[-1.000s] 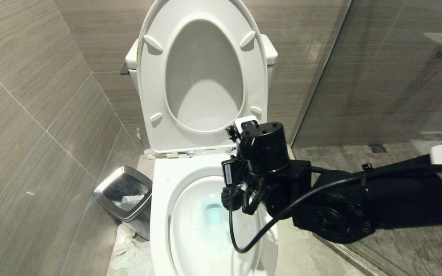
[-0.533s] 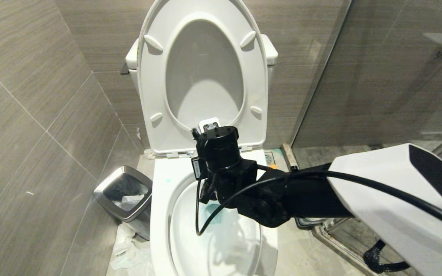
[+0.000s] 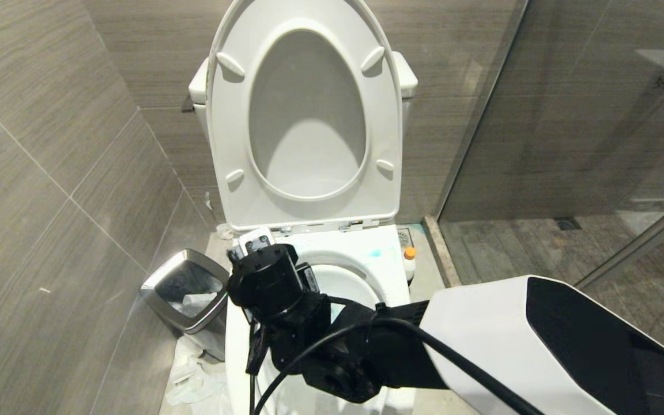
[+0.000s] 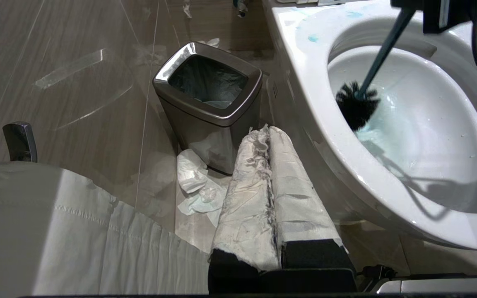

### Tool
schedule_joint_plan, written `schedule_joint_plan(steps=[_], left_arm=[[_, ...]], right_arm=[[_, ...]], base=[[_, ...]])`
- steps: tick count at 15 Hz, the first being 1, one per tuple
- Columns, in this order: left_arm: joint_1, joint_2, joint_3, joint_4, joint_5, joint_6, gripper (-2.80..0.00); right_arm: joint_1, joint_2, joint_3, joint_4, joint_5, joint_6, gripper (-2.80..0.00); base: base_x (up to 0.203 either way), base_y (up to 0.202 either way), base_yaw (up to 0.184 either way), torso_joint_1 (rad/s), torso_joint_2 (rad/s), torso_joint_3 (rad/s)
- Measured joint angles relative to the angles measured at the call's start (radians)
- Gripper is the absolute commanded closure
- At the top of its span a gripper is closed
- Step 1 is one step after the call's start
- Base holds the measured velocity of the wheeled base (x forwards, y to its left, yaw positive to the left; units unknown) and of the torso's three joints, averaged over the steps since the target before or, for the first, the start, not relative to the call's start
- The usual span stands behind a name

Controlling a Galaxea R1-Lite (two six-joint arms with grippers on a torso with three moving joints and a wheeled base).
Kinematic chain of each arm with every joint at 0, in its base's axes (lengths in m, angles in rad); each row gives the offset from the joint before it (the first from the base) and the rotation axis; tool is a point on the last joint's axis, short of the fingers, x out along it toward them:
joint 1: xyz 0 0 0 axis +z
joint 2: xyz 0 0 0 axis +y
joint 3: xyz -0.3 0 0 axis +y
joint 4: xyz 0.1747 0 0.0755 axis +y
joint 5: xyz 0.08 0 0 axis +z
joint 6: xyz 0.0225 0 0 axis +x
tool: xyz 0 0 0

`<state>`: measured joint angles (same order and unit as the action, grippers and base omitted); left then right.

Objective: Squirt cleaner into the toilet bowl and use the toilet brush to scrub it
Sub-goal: Scrub the toilet bowl

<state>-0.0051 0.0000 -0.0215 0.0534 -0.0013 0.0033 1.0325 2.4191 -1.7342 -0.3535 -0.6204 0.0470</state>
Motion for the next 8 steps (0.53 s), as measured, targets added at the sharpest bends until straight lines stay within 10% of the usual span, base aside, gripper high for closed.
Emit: schedule_joint_plan(steps=[8], left_arm=[[0.0,0.0,0.0,0.0,0.0,0.0,0.0]], right_arm=[[0.096,-0.252,0.491,-0.026,0.002,0.1,0.0]], base=[[0.0,0.0,0.0,0.0,0.0,0.0]])
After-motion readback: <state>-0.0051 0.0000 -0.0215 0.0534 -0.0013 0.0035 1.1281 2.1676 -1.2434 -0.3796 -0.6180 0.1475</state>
